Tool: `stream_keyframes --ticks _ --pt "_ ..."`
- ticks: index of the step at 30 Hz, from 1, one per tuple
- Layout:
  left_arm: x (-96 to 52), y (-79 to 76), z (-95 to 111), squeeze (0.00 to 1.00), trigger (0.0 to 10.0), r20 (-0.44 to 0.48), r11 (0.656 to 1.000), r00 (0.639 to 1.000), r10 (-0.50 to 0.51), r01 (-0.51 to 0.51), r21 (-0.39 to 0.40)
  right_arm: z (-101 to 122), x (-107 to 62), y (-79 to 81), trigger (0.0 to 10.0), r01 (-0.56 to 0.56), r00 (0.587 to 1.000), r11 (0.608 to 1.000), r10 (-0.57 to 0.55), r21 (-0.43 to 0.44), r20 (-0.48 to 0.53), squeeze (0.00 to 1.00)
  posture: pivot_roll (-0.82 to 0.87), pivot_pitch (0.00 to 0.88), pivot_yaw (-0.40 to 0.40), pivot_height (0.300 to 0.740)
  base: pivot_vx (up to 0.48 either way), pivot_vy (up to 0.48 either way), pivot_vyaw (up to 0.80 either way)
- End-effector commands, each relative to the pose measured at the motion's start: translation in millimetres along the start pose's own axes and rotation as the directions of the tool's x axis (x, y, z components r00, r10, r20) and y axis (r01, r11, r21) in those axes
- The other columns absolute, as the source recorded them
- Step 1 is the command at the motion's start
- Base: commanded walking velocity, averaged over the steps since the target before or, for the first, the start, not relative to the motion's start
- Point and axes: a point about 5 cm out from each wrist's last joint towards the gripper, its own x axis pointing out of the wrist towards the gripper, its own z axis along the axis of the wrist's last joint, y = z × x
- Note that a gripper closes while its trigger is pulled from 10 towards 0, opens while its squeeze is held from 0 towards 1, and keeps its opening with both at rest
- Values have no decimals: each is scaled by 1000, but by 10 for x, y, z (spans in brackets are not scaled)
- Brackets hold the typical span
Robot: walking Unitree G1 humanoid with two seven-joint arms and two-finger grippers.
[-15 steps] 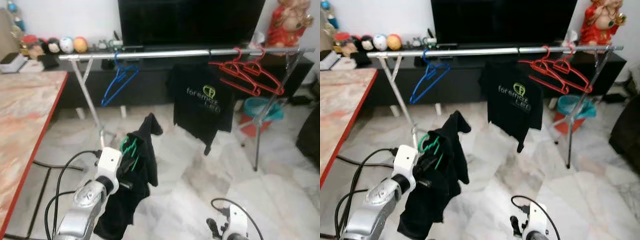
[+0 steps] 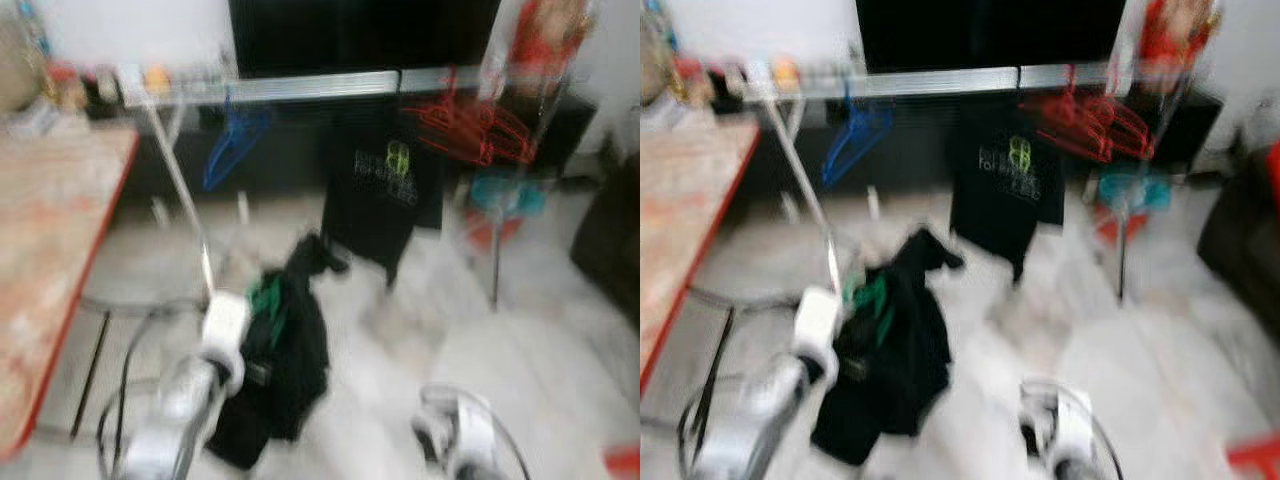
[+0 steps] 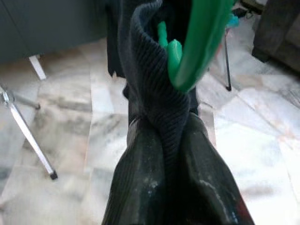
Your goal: Hang hanger
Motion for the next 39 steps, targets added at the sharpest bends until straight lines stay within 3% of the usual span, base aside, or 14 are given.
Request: stream_keyframes --ticks 1,8,9,11,17,19,22,28,30,31,35,36,38,39 --pt "10 28 113 0 10000 41 1000 999 5 -6 30 42 1 2 10000 -10 999 1000 10 -12 36 0 83 0 -36 740 -274 0 0" --pt "17 32 125 0 10000 44 1000 999 4 -5 31 105 0 23 10000 -41 995 999 42 -19 94 0 76 0 -34 740 -273 0 0" --pt "21 29 131 0 10000 46 1000 999 3 -4 30 686 101 295 10000 -105 953 993 118 -62 277 0 76 0 -34 740 -277 0 0" --pt "26 27 143 0 10000 48 999 999 2 -3 32 992 105 428 10000 -134 912 987 158 -90 377 0 76 0 -34 740 -261 0 0" --pt "31 40 202 0 10000 58 999 998 -2 -1 48 1196 68 460 10000 -155 868 980 196 -126 456 0 72 0 -30 740 -41 0 0" --pt "43 54 252 0 10000 64 999 998 -4 1 50 1341 26 487 10000 -175 829 977 214 -124 516 0 65 0 -27 740 0 0 0" --pt "68 43 324 0 10000 69 998 997 -29 25 56 1458 -20 567 10000 -265 786 945 327 -192 524 0 63 0 -25 740 0 0 0" --pt "144 -40 501 0 10000 59 989 991 -122 117 91 1615 -129 630 10000 -383 727 812 559 -441 399 0 63 0 -24 740 0 0 0" --pt "157 -49 527 0 10000 49 987 990 -133 128 95 1617 -132 638 10000 -420 728 779 596 -466 339 0 64 0 -24 740 0 0 0" --pt "165 -74 562 0 10000 47 984 986 -163 158 87 1620 -140 633 10000 -417 730 735 621 -535 284 0 64 0 -23 740 0 0 0" --pt "192 -100 649 0 10000 -23 971 976 -219 220 91 1625 -208 621 10000 -535 680 636 715 -556 165 0 74 0 -27 740 0 0 0" --pt "192 -100 649 0 10000 -23 971 976 -219 220 91 1625 -208 621 10000 -535 680 636 715 -556 165 0 74 0 -27 740 0 0 0" --pt "214 -127 750 0 10000 -59 963 964 -258 262 66 1554 -286 641 10000 -622 625 528 780 -578 40 0 79 0 -28 740 0 0 0" --pt "219 -132 768 0 10000 -67 961 963 -262 266 75 1538 -298 643 10000 -634 618 514 786 -578 22 0 79 0 -28 740 0 0 0"
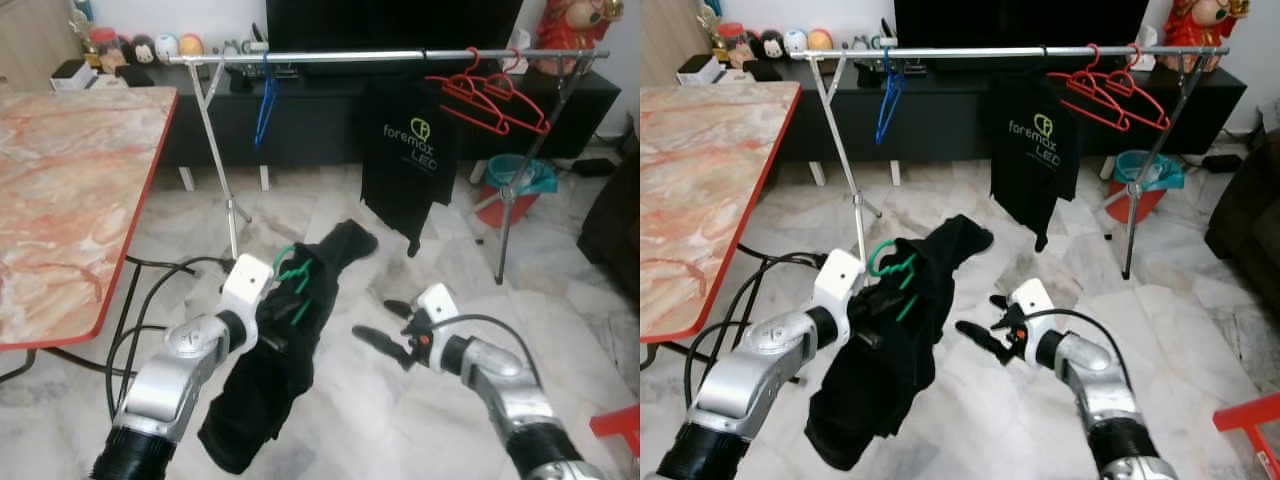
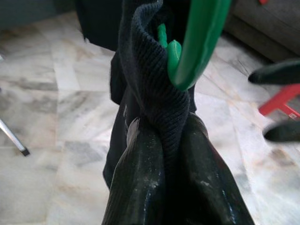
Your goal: Hang hanger
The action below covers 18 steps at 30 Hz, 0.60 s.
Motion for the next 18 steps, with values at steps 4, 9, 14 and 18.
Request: stream_keyframes --ticks 4,9,14,18 --pt "18 -81 259 0 10000 3 996 997 -76 76 40 -61 -11 115 10000 -109 992 994 109 14 -55 0 77 0 -28 740 0 0 0" --pt "49 -121 337 0 10000 -18 995 995 -98 98 22 -117 -3 96 10000 -71 993 997 71 4 -96 0 70 0 -27 740 0 0 0" --pt "51 -223 370 0 10000 -27 989 988 -150 150 7 -95 19 -94 10000 160 984 987 -157 29 -84 0 71 0 -28 740 0 0 0" --pt "35 -281 371 0 10000 -42 985 985 -170 170 7 -71 32 -167 10000 270 961 963 -267 26 -71 0 74 0 -34 740 0 0 0"
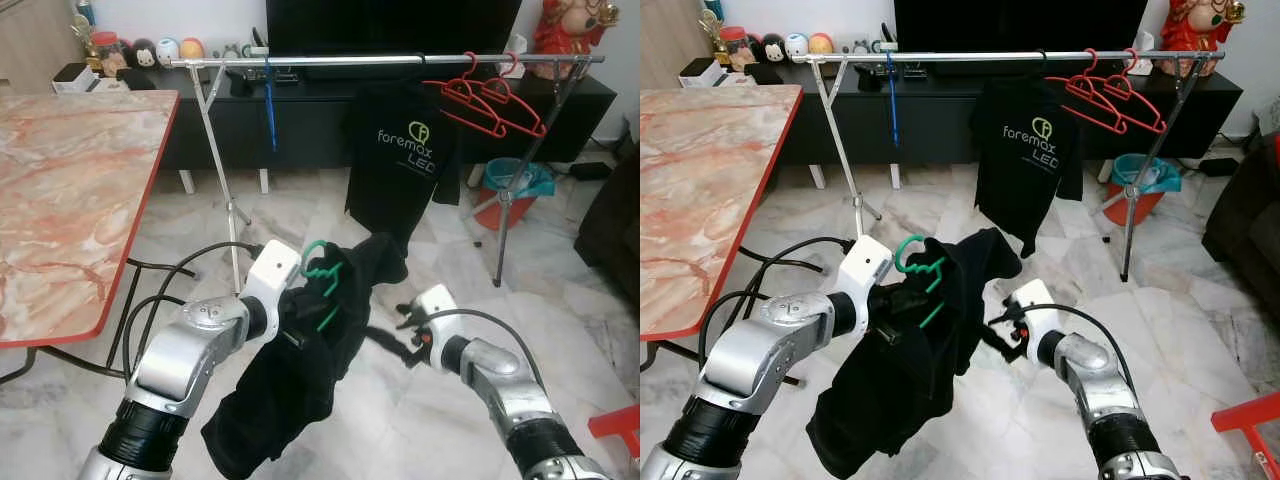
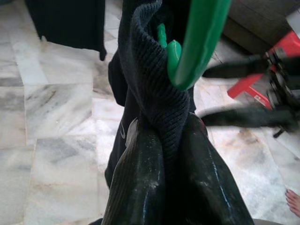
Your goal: Hang hanger
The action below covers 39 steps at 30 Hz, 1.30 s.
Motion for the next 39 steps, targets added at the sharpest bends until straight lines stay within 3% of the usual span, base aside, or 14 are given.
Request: stream_keyframes --ticks 1,4,11,22,25,33,34,35,36,39 --pt "-23 -59 117 0 10000 36 999 999 -34 34 18 -17 18 -8 10000 30 1000 999 -30 23 3 0 76 0 -36 740 0 0 0" --pt "-30 -54 135 0 10000 40 1000 999 -24 23 6 -60 82 141 10000 -57 998 996 56 70 15 0 82 0 -40 740 0 0 0" --pt "-30 -89 118 0 10000 28 999 999 -36 35 8 -82 98 337 10000 -221 975 972 218 74 48 0 80 0 -39 740 0 0 0" --pt "-21 -157 148 0 10000 34 998 997 -64 64 10 -61 147 142 10000 21 998 996 -26 82 59 0 80 0 -39 740 0 0 0" --pt "-25 -175 153 0 10000 33 997 997 -74 73 15 -72 185 158 10000 50 995 989 -61 142 75 0 86 0 -40 740 0 0 0" --pt "-41 -202 184 0 10000 38 996 995 -91 91 12 -127 241 232 10000 53 995 981 -68 187 71 0 90 0 -42 740 0 0 0" --pt "-42 -210 184 0 10000 37 995 995 -97 97 14 -132 251 239 4667 59 995 980 -73 191 72 0 90 0 -42 740 0 0 0" --pt "-43 -211 183 0 10000 37 995 995 -98 97 15 -133 253 240 4667 60 995 980 -75 191 71 0 90 0 -42 740 0 0 0" --pt "-43 -211 180 0 10000 36 995 995 -98 97 15 -134 256 239 0 65 994 979 -80 195 72 0 90 0 -42 740 0 0 0" --pt "-44 -206 165 0 10000 32 995 995 -96 95 14 -131 253 217 0 80 992 976 -97 202 76 0 89 0 -43 740 0 0 0"
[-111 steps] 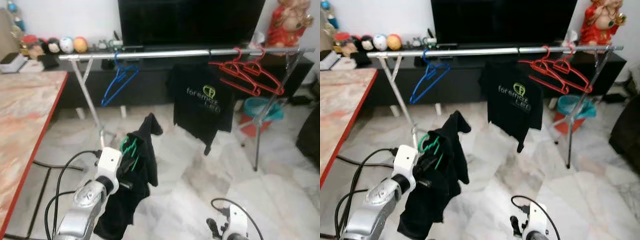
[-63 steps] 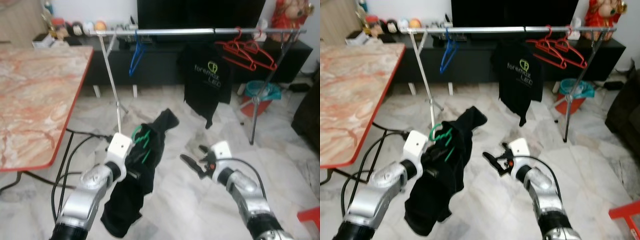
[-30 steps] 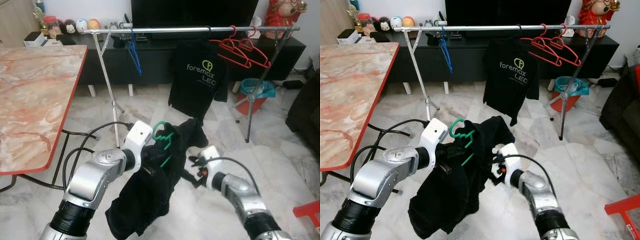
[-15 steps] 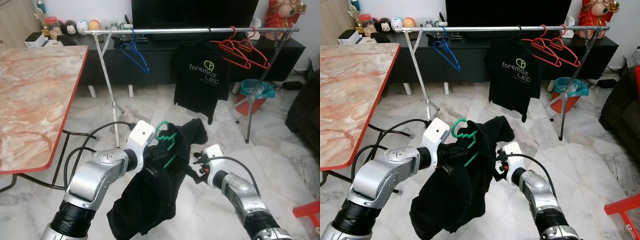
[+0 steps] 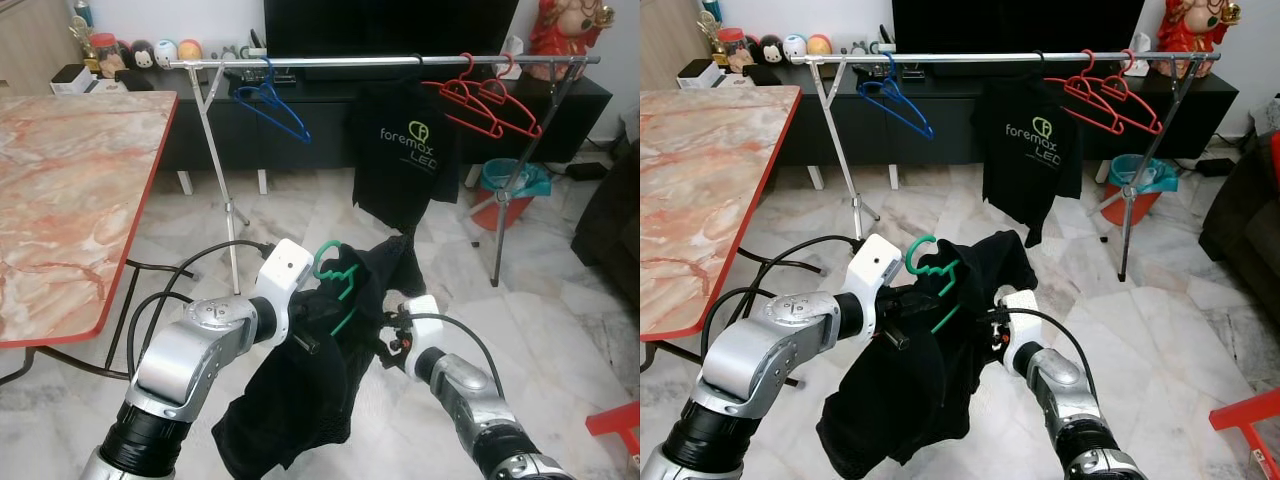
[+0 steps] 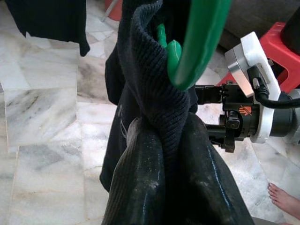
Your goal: Hang hanger
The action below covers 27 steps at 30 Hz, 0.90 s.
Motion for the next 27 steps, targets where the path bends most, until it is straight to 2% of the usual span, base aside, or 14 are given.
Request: stream_keyframes --ticks 1,9,27 --pt "-7 -67 74 0 10000 25 999 999 -40 40 21 74 20 -18 0 13 999 1000 -13 6 31 0 89 0 -43 740 0 0 0" --pt "-29 -62 36 0 10000 6 999 999 -38 38 22 83 -1 -81 0 42 999 999 -42 -1 34 0 88 0 -45 740 0 0 0" --pt "-70 -41 38 0 10000 -13 998 999 -49 49 47 71 25 -66 0 58 998 998 -58 6 32 0 100 0 -38 740 0 0 0"
